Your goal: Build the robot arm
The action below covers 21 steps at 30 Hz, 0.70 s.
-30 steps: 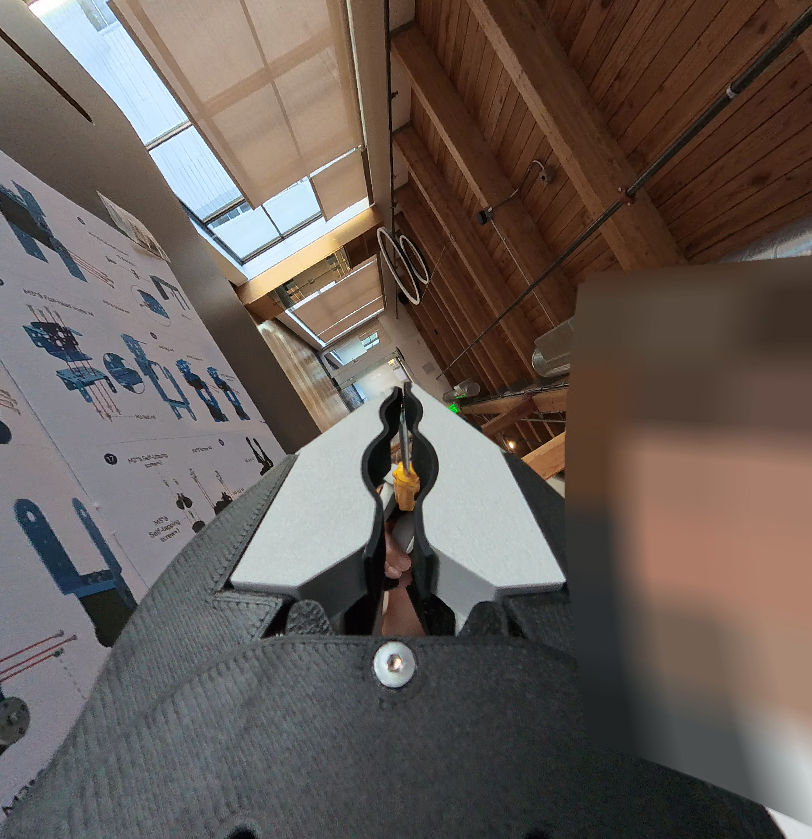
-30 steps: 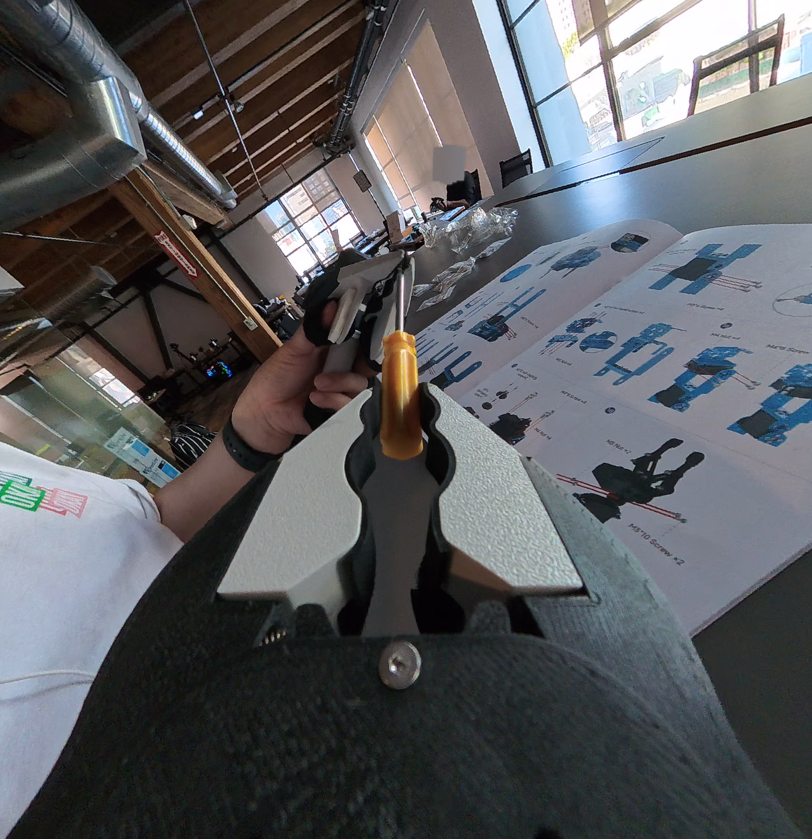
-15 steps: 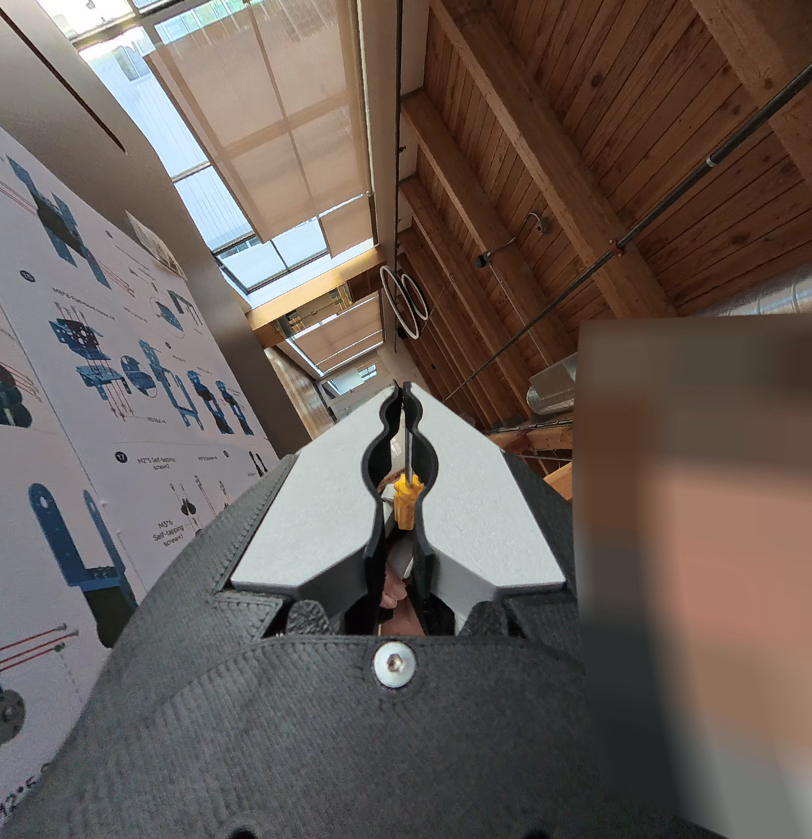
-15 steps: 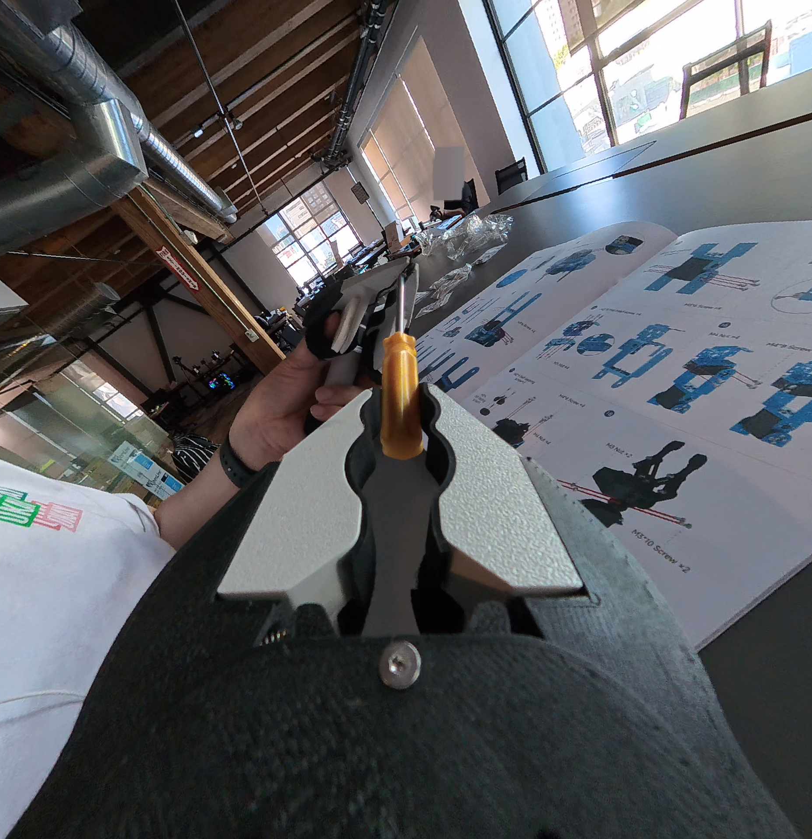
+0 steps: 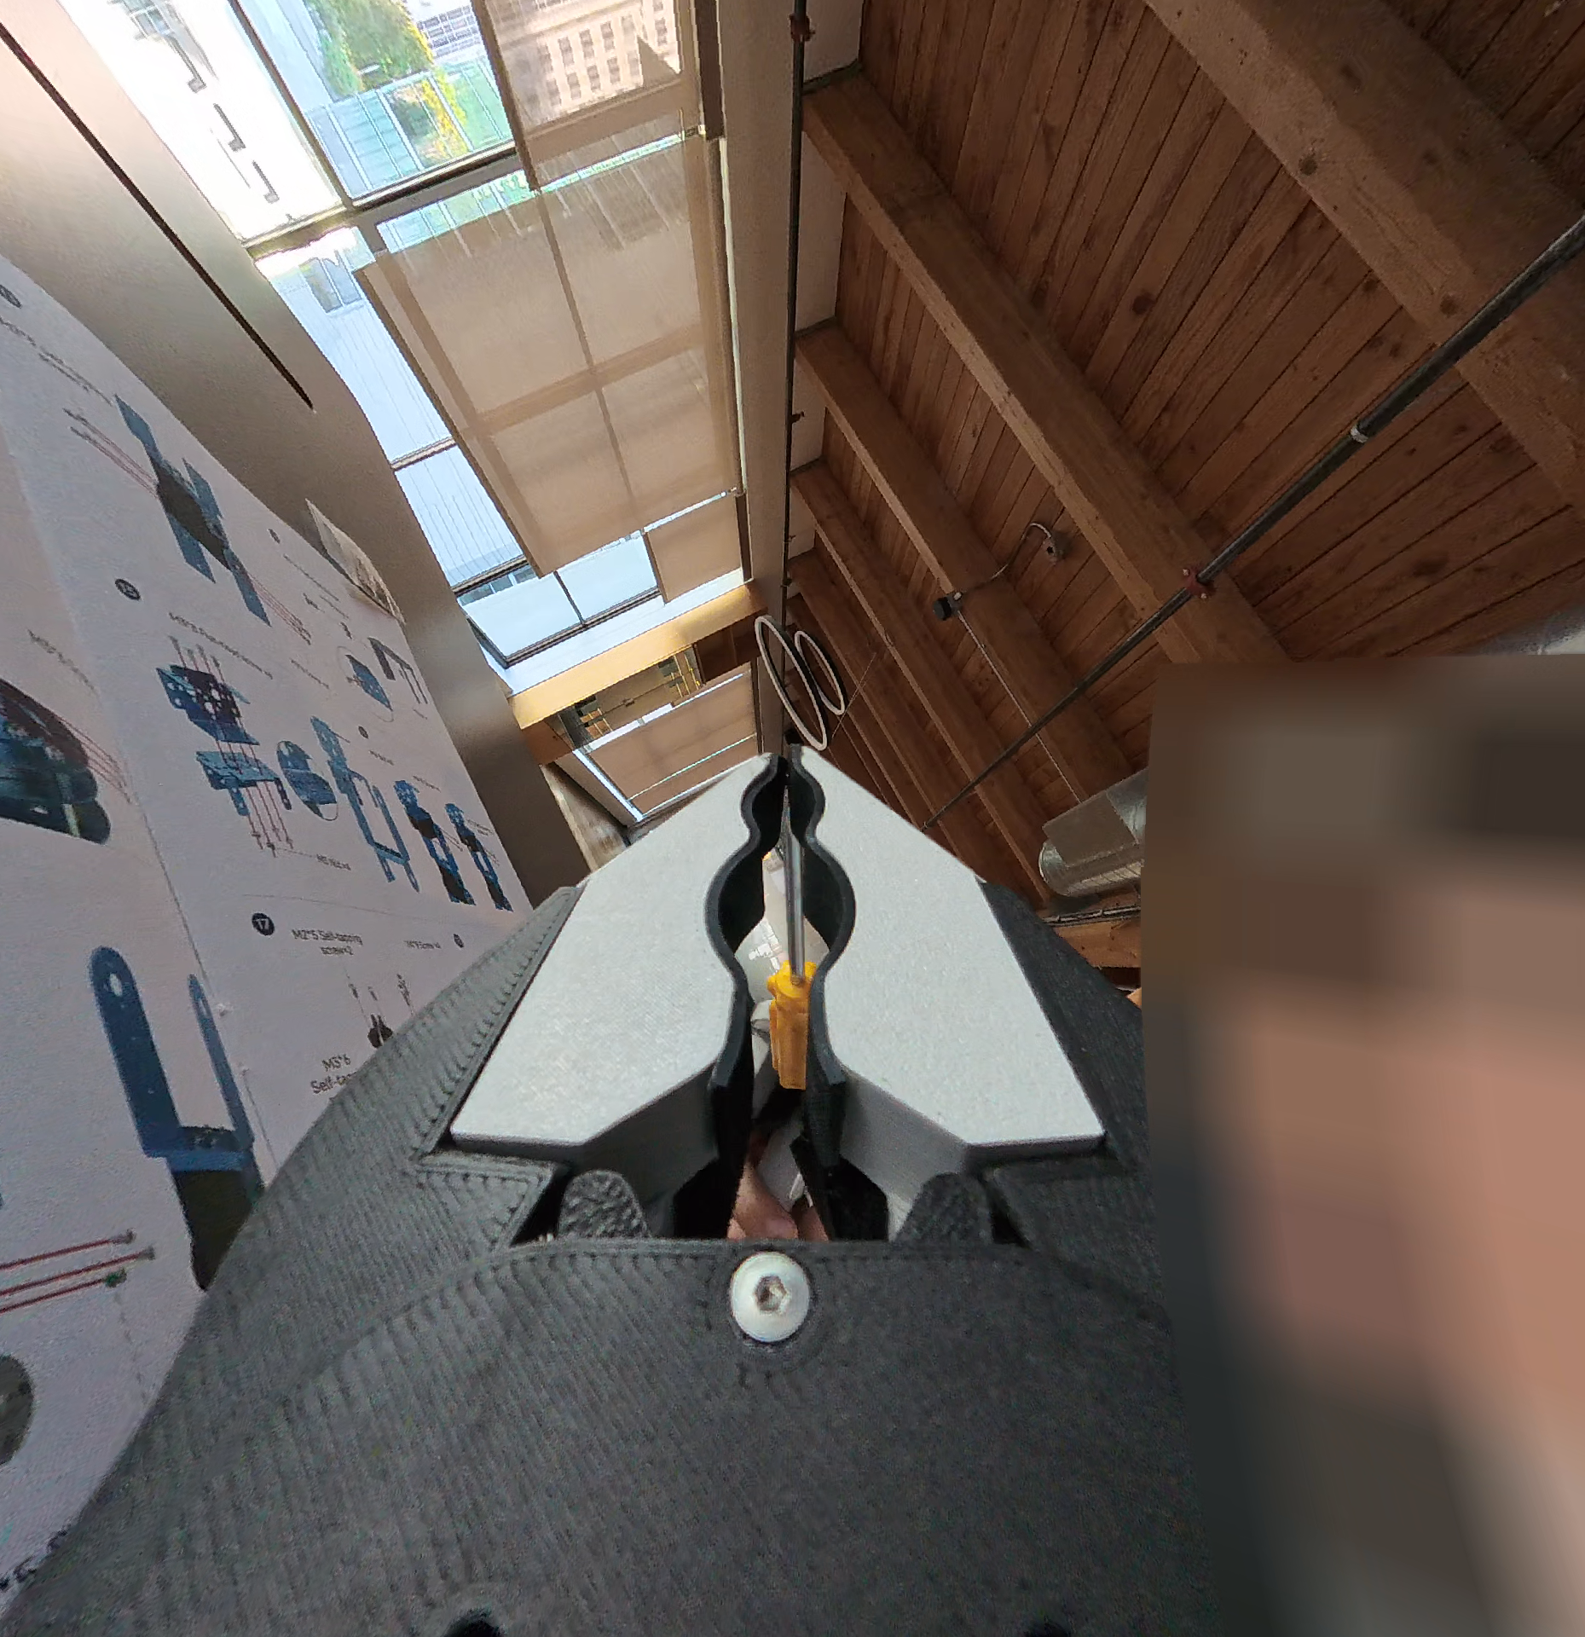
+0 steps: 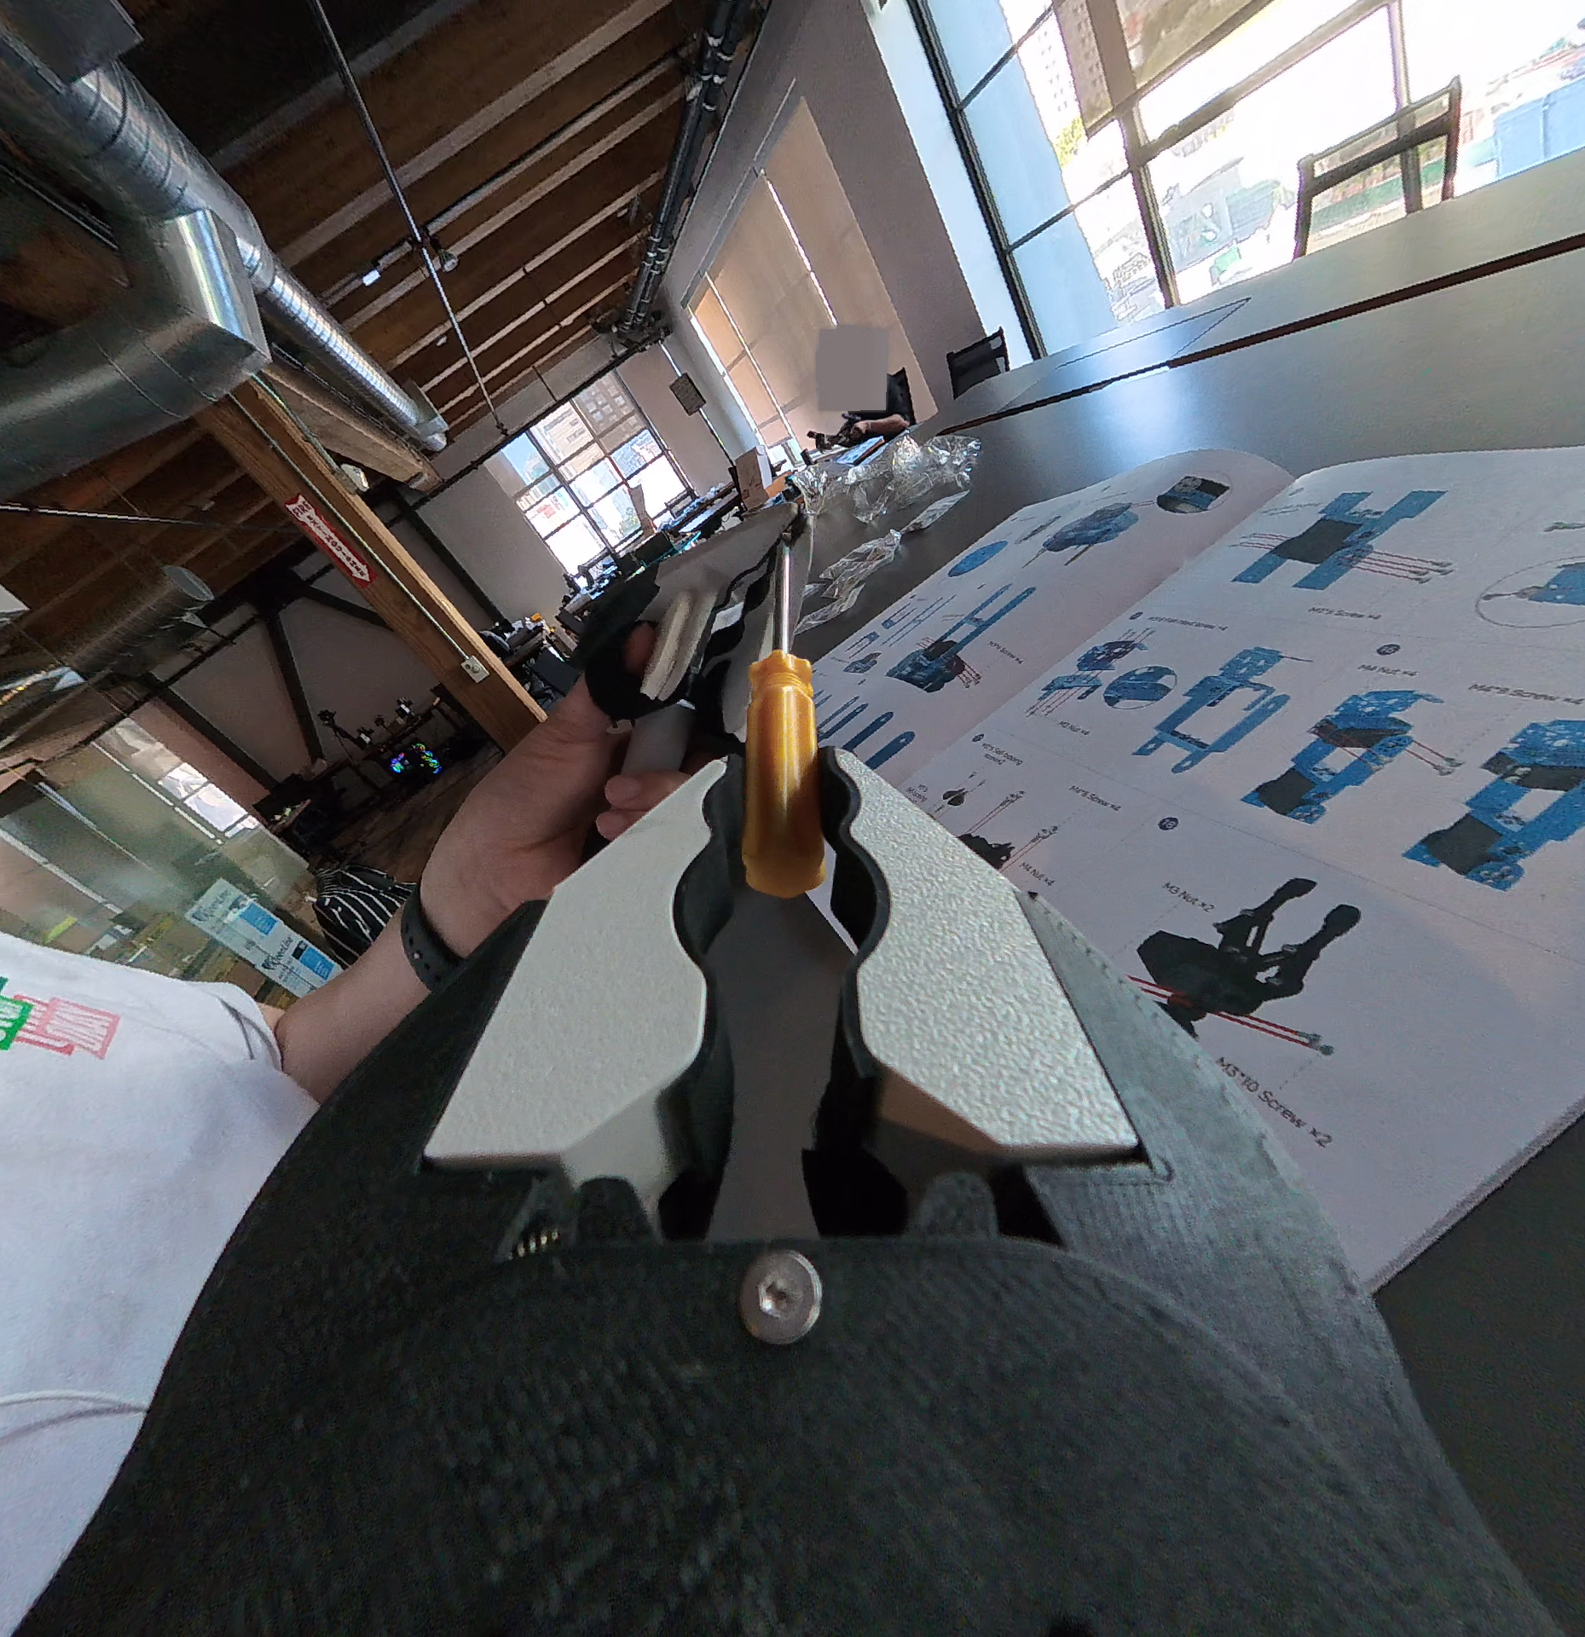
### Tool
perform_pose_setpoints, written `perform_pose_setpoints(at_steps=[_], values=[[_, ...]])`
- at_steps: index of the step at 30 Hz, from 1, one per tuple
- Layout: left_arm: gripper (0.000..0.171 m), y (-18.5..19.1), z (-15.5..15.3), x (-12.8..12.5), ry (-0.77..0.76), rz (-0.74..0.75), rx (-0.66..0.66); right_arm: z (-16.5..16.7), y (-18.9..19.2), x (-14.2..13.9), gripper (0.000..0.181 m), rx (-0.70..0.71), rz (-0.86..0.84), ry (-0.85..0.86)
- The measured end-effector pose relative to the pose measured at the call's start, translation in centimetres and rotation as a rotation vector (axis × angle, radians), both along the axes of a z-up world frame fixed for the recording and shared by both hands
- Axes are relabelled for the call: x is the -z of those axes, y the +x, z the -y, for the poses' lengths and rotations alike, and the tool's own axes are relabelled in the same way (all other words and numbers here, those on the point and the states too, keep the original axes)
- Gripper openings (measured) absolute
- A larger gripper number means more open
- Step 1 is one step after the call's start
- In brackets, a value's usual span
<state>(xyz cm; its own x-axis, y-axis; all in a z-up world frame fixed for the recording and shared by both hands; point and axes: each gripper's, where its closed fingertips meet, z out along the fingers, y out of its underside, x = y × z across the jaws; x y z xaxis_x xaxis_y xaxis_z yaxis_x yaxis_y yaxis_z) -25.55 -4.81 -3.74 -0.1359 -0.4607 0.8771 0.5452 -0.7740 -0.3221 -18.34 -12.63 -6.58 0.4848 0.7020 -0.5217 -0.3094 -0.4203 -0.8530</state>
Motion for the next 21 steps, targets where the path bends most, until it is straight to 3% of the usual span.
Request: perform_pose_setpoints(at_steps=[1, 21], values=[[0.000, 0.04, -0.02, 0.08, -0.003, 0.000, 0.002, -0.01, 0.01, -0.02, 0.015, 0.000, -0.002, 0.000], [0.000, 0.18, -0.45, 0.68, -0.043, 0.050, 0.019, -0.42, 0.21, 0.34, 0.015, 0.012, -0.003, -0.021]])
